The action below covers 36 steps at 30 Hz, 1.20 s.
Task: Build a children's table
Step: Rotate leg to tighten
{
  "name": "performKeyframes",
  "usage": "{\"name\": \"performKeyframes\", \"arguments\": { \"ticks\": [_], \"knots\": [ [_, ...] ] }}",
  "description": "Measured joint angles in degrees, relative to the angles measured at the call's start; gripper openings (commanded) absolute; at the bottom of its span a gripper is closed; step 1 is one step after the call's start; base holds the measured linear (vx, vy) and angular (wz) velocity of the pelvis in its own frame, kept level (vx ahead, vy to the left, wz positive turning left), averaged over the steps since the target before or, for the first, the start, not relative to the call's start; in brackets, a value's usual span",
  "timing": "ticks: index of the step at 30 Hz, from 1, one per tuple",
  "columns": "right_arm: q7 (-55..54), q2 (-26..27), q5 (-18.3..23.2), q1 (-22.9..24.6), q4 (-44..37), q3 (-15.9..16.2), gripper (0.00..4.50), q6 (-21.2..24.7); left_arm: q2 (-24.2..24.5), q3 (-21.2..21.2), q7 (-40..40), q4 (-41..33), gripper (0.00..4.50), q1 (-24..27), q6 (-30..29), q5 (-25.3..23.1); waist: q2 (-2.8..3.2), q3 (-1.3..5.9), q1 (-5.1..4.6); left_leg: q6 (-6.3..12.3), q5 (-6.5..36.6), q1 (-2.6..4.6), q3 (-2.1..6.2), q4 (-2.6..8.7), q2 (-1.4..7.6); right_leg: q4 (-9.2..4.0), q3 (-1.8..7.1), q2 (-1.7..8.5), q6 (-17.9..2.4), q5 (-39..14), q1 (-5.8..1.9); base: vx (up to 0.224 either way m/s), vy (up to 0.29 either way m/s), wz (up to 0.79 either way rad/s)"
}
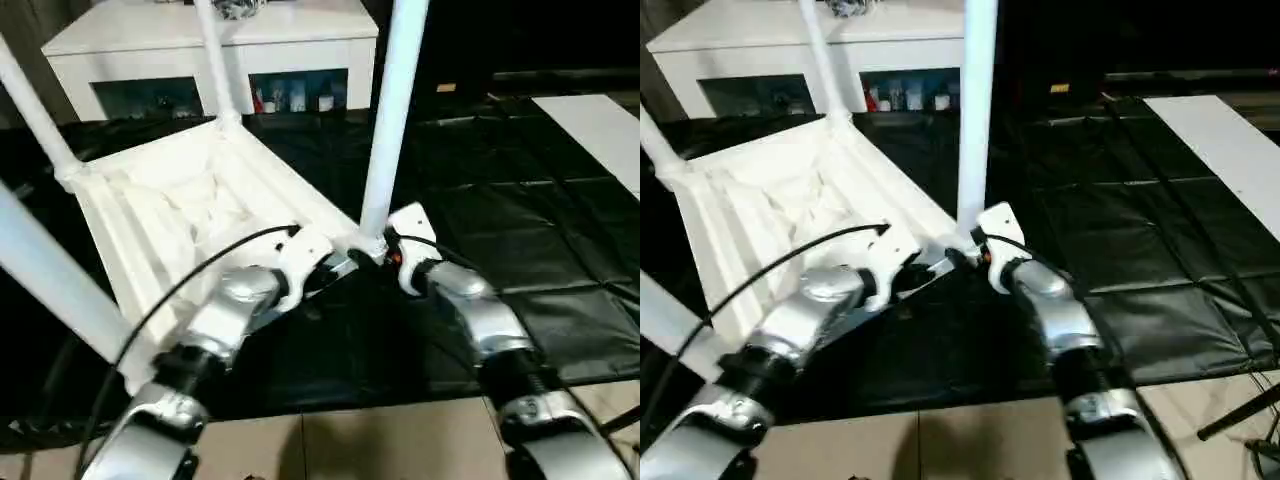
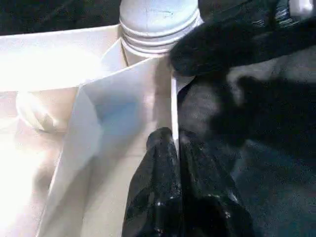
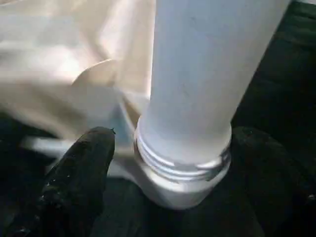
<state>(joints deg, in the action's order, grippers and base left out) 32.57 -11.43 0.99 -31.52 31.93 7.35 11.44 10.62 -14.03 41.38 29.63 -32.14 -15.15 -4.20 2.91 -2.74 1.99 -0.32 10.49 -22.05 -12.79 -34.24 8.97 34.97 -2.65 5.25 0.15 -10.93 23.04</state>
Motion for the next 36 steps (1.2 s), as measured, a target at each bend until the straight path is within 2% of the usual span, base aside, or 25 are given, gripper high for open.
{"name": "performKeyframes", "arguments": {
  "ticks": [4,10,18,24,27,29,31,33,35,36],
  "knots": [
    [16.19,-8.52,3.14,4.79,-4.99,2.33,3.92,-1.43,6.21,-0.65,10.69,-5.13,0.0,4.27,2.21,3.45,0.07,-0.03,0.76,-0.01,0.01,-0.05,0.0,0.0,-0.01,-0.02,0.0,0.01,0.01,-0.01,0.01,0.0,0.0,0.0],
    [28.35,-13.51,5.6,6.33,-9.57,4.68,3.92,-1.46,10.04,-2.07,21.27,-9.19,0.0,7.12,2.88,6.09,0.12,-0.1,2.11,-0.01,0.0,-0.09,-0.05,-0.08,-0.01,-0.02,0.07,0.03,0.0,0.0,-0.04,0.0,0.0,0.0],
    [34.33,-16.13,6.14,7.16,-11.73,6.52,3.92,-1.5,11.74,-2.16,24.75,-10.41,0.0,8.07,2.9,7.12,0.05,-0.14,2.56,-0.01,0.0,-0.11,-0.06,-0.1,-0.01,0.0,0.07,0.03,0.0,0.0,-0.02,0.0,0.0,0.0],
    [35.31,-16.32,6.13,7.13,-11.92,6.62,3.92,-1.54,11.98,-2.13,25.38,-10.76,0.0,8.29,2.9,7.13,0.03,-0.16,2.9,-0.01,0.0,-0.12,-0.06,-0.1,-0.01,0.0,0.08,0.03,0.0,0.0,-0.01,0.0,0.0,0.0],
    [35.28,-16.24,6.2,7.09,-11.75,6.52,3.57,-1.54,11.98,-2.13,25.43,-10.77,0.0,8.29,2.9,7.13,0.02,-0.16,2.91,0.0,0.0,-0.12,-0.06,-0.1,-0.01,0.0,0.08,0.02,0.0,0.0,-0.01,0.0,0.0,0.0],
    [35.26,-16.24,6.23,7.06,-11.62,6.32,3.52,-1.54,11.99,-2.13,25.78,-10.79,0.0,8.29,2.9,7.14,0.02,-0.16,3.02,0.0,0.0,-0.12,-0.06,-0.1,-0.01,0.0,0.07,0.03,0.0,0.0,-0.01,0.0,0.0,0.0],
    [35.24,-16.1,6.34,7.07,-11.52,6.19,3.19,-1.53,12.0,-2.1,25.83,-10.8,0.0,8.3,2.9,7.14,0.02,-0.16,3.03,0.0,0.0,-0.13,-0.06,-0.1,-0.01,0.0,0.07,0.03,0.0,0.0,-0.01,0.0,0.0,0.0],
    [35.02,-16.01,6.34,7.07,-11.4,5.88,3.16,-1.52,12.0,-2.1,25.94,-10.86,0.0,8.3,2.9,7.16,0.02,-0.16,3.07,0.0,0.0,-0.14,-0.06,-0.1,-0.01,0.0,0.07,0.03,0.0,0.0,0.0,0.0,0.0,0.0],
    [34.87,-15.93,6.34,7.07,-11.38,5.77,2.88,-1.52,12.0,-2.06,25.98,-10.9,0.0,8.3,2.9,7.16,0.02,-0.16,3.1,0.0,0.0,-0.14,-0.06,-0.11,-0.01,0.0,0.06,0.03,0.0,0.0,0.0,0.0,0.0,0.0],
    [34.84,-15.86,6.34,7.08,-11.34,5.73,2.88,-1.51,12.01,-2.05,25.99,-10.9,0.0,8.3,2.9,7.16,0.02,-0.16,3.1,0.0,0.0,-0.15,-0.06,-0.11,-0.01,0.0,0.06,0.03,0.0,0.0,0.0,0.0,0.0,0.0]
  ]
}}
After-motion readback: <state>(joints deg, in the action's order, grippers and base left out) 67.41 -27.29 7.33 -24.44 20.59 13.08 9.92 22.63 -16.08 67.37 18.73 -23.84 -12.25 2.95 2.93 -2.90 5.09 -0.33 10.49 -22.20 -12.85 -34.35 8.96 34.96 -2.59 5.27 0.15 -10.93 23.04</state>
